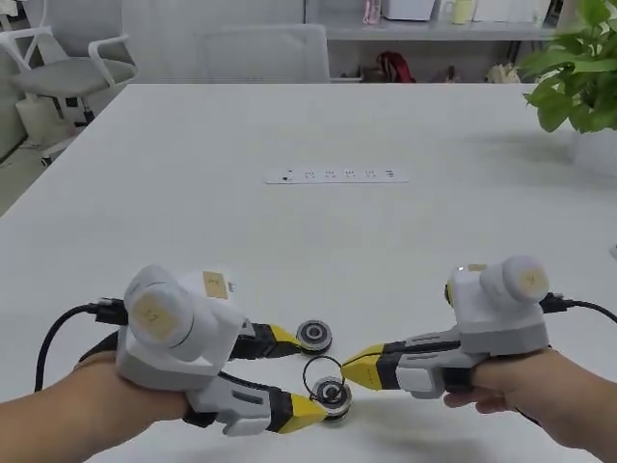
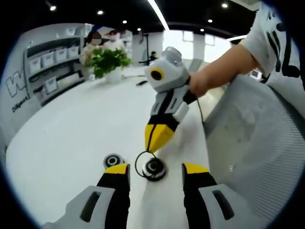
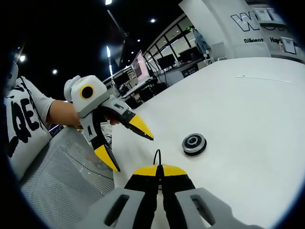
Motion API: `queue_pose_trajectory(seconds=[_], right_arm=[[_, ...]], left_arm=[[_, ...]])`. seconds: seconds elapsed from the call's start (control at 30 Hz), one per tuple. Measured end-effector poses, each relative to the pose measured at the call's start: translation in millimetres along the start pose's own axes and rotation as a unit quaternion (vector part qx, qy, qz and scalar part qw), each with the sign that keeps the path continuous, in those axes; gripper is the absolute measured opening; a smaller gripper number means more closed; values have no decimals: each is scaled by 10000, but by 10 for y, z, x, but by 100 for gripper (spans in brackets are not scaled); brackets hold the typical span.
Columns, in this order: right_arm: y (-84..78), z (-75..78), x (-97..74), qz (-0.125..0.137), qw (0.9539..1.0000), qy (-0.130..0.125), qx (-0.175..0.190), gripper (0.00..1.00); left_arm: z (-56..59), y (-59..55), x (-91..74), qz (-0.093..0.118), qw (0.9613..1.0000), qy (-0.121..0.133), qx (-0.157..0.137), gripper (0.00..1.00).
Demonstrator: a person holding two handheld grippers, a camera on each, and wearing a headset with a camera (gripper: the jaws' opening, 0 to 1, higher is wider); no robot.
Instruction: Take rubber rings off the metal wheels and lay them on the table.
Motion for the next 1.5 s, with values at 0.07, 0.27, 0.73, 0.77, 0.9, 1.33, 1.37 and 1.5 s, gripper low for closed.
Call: queue_pose_trajectory(seconds=[0.07, 0.27, 0.73, 0.77, 0.9, 1.33, 1.37, 1.5], right_arm=[[13, -6, 1, 11, 10000, 12, -2, 0], [66, -30, 8, 14, 10000, 41, -60, 0], [227, -94, 95, -23, 9995, 188, -234, 0], [243, -98, 108, -24, 9995, 198, -251, 0], [283, -114, 158, -31, 9993, 245, -287, 0], [298, -169, 346, -144, 9988, 307, -359, 0], [299, -181, 369, -156, 9987, 320, -371, 0], [277, -214, 456, -253, 9981, 337, -458, 0]], left_arm=[[-10, 1, -36, 36, 10000, 27, -39, 47], [-60, -7, -153, 115, 9998, 145, -123, 50], [-176, -104, -458, 214, 9979, 522, -329, 62], [-176, -109, -473, 218, 9978, 535, -334, 62], [-195, -143, -544, 246, 9969, 627, -402, 63], [-220, -219, -708, 258, 9947, 815, -564, 67], [-218, -223, -717, 254, 9946, 827, -568, 68], [-215, -234, -742, 239, 9943, 870, -569, 68]])
Point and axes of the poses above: the centre of the closed fingertips' face, and the gripper's own axes: x roughly forward along the fingers, z roughly to its right, y roughly out of its top, the point moved 5 cm from there along -x, roughly backward along the fingers, and after that the axes turned 6 degrees about -z, right-handed, at the moved point
